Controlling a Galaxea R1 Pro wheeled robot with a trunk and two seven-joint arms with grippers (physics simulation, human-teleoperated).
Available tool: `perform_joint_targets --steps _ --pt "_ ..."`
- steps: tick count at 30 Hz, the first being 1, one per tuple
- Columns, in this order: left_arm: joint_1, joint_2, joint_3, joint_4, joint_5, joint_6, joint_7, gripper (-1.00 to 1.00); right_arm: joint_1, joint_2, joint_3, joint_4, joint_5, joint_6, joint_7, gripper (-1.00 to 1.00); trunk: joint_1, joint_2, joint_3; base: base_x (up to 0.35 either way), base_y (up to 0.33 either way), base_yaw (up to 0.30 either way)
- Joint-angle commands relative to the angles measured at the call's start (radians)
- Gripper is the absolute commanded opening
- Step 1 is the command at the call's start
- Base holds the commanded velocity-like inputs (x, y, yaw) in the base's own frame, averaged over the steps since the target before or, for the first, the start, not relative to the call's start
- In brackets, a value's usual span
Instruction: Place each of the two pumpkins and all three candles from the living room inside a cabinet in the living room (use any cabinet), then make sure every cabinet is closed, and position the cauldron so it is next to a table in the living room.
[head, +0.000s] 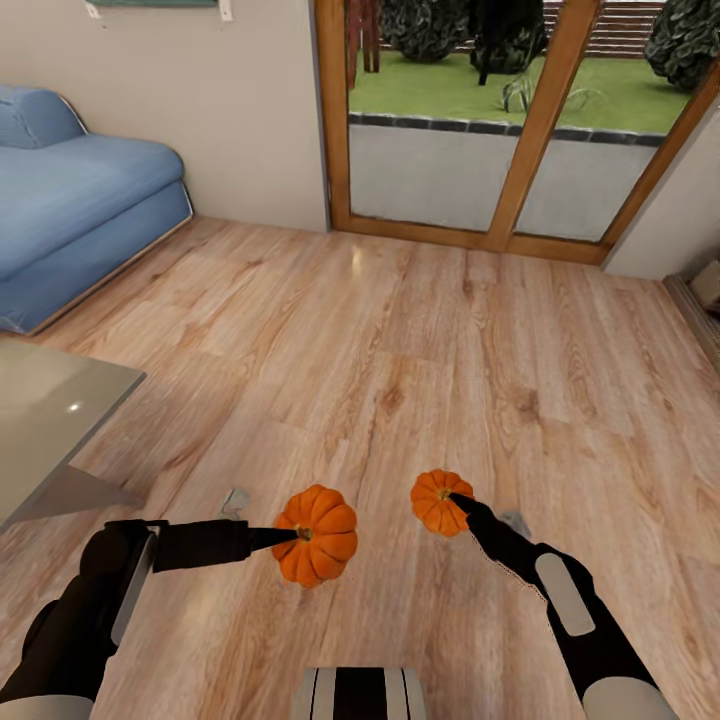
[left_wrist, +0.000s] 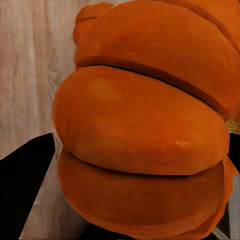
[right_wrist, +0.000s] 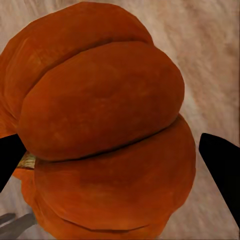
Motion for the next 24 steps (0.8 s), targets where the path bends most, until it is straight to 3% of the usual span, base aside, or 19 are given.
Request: perform_joint_targets --steps 1,3,7,17,24 --pt "-0.001 0.0 0.001 0.011 0.005 0.014 0.02 -1.0 0.012 0.003 0.0 -0.068 -0.006 0.029 -0.047 -1.0 -0.001 0.0 0.003 0.0 0.0 0.0" --pt "-0.002 0.0 0.002 0.036 0.006 0.013 0.057 -1.0 0.042 0.004 0.002 -0.177 -0.009 0.063 -0.114 -1.0 -0.001 0.0 0.011 0.0 0.0 0.0" --pt "-0.003 0.0 0.002 0.056 0.005 0.013 0.085 -1.0 0.087 0.007 -0.003 -0.26 -0.016 0.126 -0.155 -1.0 -0.003 0.001 0.027 0.0 0.0 0.0" --pt "-0.003 0.0 0.001 0.058 0.005 0.013 0.089 -1.0 0.093 0.015 -0.02 -0.27 -0.019 0.135 -0.159 -1.0 -0.008 0.004 0.065 0.0 0.0 -0.002" --pt "-0.003 0.0 0.001 0.058 0.005 0.013 0.095 -1.0 0.093 0.015 -0.02 -0.266 -0.019 0.134 -0.158 -1.0 -0.011 0.005 0.097 0.0 0.0 -0.184"
